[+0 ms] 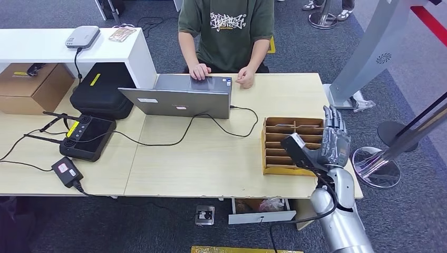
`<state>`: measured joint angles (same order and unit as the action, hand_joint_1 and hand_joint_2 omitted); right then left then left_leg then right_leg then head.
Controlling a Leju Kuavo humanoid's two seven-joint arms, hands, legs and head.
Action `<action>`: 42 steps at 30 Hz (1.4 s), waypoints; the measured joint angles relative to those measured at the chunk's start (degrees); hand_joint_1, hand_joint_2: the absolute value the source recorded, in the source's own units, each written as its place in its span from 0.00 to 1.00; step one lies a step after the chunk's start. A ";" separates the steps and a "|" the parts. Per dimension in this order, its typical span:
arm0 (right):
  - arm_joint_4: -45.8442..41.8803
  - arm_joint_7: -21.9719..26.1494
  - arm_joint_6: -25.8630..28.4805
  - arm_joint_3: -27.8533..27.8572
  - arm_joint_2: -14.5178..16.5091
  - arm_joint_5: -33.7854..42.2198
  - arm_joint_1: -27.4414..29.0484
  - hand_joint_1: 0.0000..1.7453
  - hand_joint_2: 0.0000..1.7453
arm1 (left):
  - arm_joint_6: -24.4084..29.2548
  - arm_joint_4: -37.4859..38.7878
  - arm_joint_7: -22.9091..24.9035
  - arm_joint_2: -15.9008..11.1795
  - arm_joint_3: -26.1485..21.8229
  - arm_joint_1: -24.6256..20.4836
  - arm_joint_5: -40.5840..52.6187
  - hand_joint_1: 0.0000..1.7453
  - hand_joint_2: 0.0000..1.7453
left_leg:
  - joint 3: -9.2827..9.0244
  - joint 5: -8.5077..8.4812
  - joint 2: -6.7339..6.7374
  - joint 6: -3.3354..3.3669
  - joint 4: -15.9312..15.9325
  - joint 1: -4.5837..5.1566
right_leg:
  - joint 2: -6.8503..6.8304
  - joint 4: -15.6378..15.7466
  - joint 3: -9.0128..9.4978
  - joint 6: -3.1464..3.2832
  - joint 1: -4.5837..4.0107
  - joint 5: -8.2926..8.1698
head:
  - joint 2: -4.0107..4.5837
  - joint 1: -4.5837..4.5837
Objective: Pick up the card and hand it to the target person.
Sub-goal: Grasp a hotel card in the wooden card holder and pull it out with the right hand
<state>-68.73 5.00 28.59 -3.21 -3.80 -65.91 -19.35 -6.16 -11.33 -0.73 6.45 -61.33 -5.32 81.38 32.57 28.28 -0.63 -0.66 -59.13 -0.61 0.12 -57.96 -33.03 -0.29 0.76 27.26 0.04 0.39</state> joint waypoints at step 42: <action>22.81 -5.46 -3.94 0.17 -3.33 -13.52 -16.25 0.00 1.00 | 0.00 -0.02 0.16 -0.02 0.63 -1.13 -0.16 0.00 0.00 | 0.03 -0.04 -0.01 0.02 -0.01 0.00 | -0.01 -0.01 0.00 0.04 0.00 -0.04 | 0.00 0.00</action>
<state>-45.92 -0.46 24.65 -3.04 -7.13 -79.43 -35.60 -6.16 -11.34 -0.57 6.43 -60.70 -6.45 81.22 32.60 28.23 -0.64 -0.64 -59.14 -0.61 0.11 -57.97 -33.03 -0.25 0.76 27.22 0.04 0.39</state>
